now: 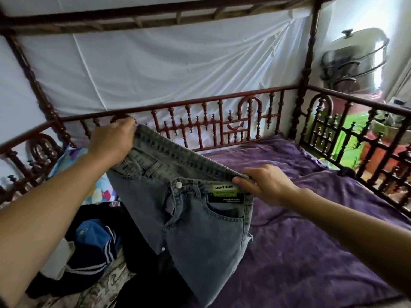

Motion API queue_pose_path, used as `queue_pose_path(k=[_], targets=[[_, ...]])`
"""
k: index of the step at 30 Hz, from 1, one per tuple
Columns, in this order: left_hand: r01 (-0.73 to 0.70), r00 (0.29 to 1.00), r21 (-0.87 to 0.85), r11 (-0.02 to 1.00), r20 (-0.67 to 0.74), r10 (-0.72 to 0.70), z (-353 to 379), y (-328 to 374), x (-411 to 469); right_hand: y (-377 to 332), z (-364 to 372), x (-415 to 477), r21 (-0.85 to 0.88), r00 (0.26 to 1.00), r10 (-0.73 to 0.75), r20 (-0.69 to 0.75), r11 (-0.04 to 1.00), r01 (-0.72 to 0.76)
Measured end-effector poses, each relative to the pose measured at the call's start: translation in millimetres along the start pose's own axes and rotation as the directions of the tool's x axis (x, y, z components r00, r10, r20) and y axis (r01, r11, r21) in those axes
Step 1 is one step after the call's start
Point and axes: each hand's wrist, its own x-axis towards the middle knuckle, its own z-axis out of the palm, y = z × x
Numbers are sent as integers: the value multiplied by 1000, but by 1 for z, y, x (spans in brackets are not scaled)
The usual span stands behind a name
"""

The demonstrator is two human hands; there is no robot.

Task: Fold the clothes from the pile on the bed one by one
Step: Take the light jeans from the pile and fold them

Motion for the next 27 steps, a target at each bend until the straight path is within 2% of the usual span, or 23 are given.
queue_pose_path(k=[3,6,8,11,13,18,22,24,27], targets=[[-40,985,-4,999,167,40,55,23,10,30,36,-8,-11,980,149,130,989,-149],[-73,939,-15,997,335,74,113,60,21,63,68,-25,-41,939,300,169,954,-298],[-71,915,-55,996,393,87,148,93,32,86,83,-40,-58,901,396,175,918,-392],[51,875,-229,972,479,67,194,156,50,125,95,-69,-104,835,520,180,854,-510],[162,835,-377,912,545,78,219,205,64,153,99,-94,-132,791,590,162,807,-576],[196,746,-626,755,595,300,266,334,97,235,100,-164,-116,596,796,109,605,-787],[67,679,-687,724,563,472,298,446,115,318,102,-222,-88,462,883,76,468,-879],[38,659,-678,734,569,491,321,506,121,370,107,-247,-71,406,911,74,411,-909],[96,681,-640,762,600,418,365,599,127,454,121,-281,-62,335,937,97,341,-938]])
